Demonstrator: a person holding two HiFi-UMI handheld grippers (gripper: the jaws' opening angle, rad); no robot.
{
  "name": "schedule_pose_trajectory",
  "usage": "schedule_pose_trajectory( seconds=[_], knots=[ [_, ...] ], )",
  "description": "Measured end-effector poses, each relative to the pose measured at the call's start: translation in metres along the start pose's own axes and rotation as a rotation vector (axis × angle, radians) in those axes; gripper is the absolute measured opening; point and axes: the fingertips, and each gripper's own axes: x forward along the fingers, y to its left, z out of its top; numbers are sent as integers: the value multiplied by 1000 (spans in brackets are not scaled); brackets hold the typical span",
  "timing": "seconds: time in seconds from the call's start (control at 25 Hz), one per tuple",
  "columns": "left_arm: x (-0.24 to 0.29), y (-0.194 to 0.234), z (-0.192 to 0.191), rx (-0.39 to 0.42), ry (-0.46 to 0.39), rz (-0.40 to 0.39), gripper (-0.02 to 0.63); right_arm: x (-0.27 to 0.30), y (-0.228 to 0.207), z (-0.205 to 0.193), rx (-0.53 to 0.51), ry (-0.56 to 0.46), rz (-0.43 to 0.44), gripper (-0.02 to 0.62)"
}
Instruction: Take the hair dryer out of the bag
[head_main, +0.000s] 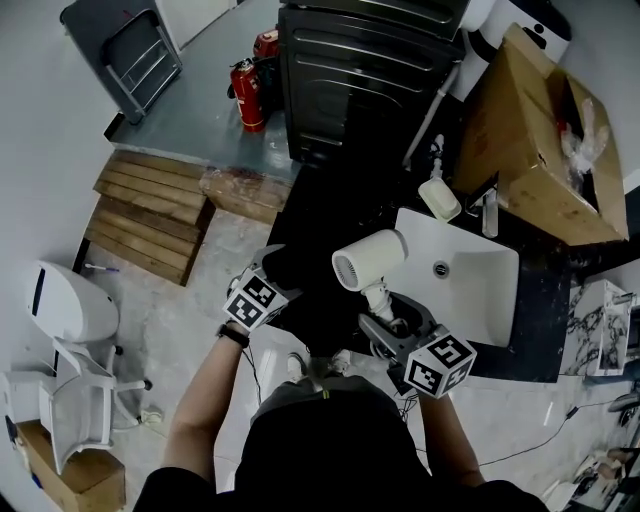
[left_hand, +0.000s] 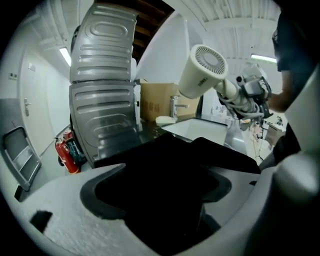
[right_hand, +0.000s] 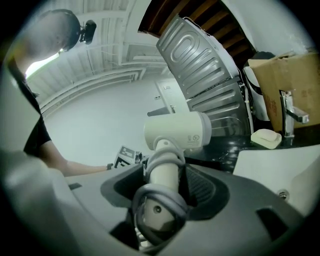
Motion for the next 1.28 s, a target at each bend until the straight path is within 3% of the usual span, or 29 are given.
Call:
schedule_pose_trajectory(
  seconds=[0.08,0.16,0.4,0.52,0.6,0.76,0.96,1.24,1.28],
  knots=[
    [6,20,22,-1,-62,67,380,-1,-8,4,4,-6,-9,258],
    [8,27,37,4,-85,76,380,-1,-16,8,8,-12,-15,258],
    [-17,-17,0,26,124,-124,380,3,-23,11,11,-12,-2,259],
    [-36,-37,-21,48,200,-174,380,10,-20,9,8,-4,19,259],
    [-50,-44,-28,35,200,-190,383,16,-16,8,3,2,33,259],
    [-80,-43,-17,-53,57,-161,383,26,-5,8,-8,5,55,259],
    [-113,-32,0,-110,-144,-60,382,32,8,9,-21,-1,60,259],
    [-126,-18,-1,-152,-256,95,376,33,17,9,-32,-6,49,259],
    [-126,-17,-2,-158,-262,115,348,33,17,9,-32,-8,45,259]
  ],
)
